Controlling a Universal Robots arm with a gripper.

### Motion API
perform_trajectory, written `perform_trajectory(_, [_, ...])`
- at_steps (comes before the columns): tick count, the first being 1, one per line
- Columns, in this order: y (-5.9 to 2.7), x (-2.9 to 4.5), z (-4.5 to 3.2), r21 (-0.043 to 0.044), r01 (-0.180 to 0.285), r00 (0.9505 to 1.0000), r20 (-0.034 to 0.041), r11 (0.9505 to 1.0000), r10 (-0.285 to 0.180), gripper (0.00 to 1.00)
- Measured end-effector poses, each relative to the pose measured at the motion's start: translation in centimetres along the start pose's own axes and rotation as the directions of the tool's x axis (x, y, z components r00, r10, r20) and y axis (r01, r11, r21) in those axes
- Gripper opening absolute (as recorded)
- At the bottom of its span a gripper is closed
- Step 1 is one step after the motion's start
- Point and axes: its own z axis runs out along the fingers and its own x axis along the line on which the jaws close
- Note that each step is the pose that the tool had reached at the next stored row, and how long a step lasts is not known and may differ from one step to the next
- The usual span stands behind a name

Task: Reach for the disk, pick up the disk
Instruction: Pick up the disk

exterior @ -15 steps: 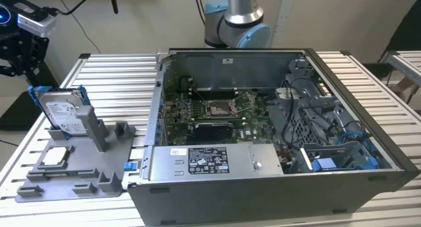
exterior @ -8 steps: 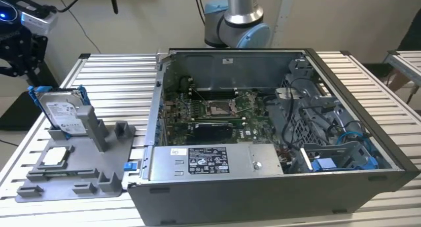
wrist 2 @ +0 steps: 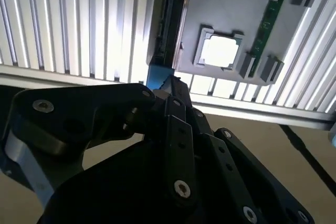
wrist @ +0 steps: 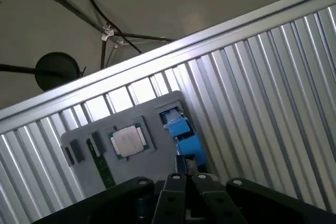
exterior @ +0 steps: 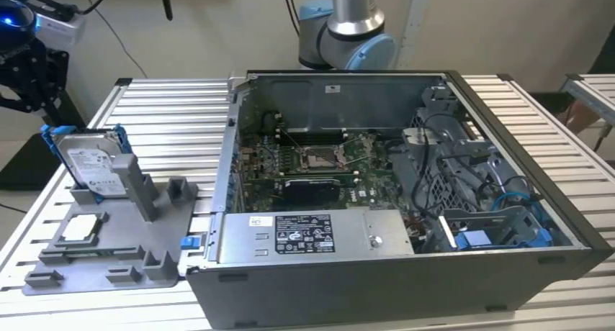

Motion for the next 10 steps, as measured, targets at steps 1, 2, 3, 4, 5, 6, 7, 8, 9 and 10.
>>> perform_trajectory(1, [0.00,0.00,0.01,-0.0004,0.018,0.9998,0.0001,0.9998,-0.018,0.00])
perform_trajectory(2, [0.01,0.00,0.02,-0.0008,0.036,0.9993,0.0002,0.9993,-0.036,0.00])
perform_trajectory(3, [0.01,0.00,0.03,-0.0012,0.054,0.9985,0.0003,0.9985,-0.054,0.00])
perform_trajectory(4, [0.01,0.00,0.05,-0.0015,0.072,0.9974,0.0004,0.9974,-0.072,0.00])
perform_trajectory(5, [0.01,-0.01,0.06,-0.0018,0.090,0.9960,0.0006,0.9960,-0.090,0.00])
perform_trajectory(6, [0.00,-0.02,0.08,-0.0020,0.104,0.9945,0.0008,0.9945,-0.104,0.00])
perform_trajectory(7, [0.02,-0.05,0.09,-0.0023,0.118,0.9930,0.0009,0.9930,-0.118,0.00])
perform_trajectory(8, [0.05,-0.12,0.10,-0.0027,0.130,0.9915,0.0009,0.9915,-0.130,0.00])
perform_trajectory(9, [0.09,-0.21,0.13,-0.0027,0.139,0.9903,0.0011,0.9903,-0.139,0.00])
perform_trajectory(10, [0.12,-0.30,0.14,-0.0030,0.146,0.9892,0.0010,0.9892,-0.146,0.00])
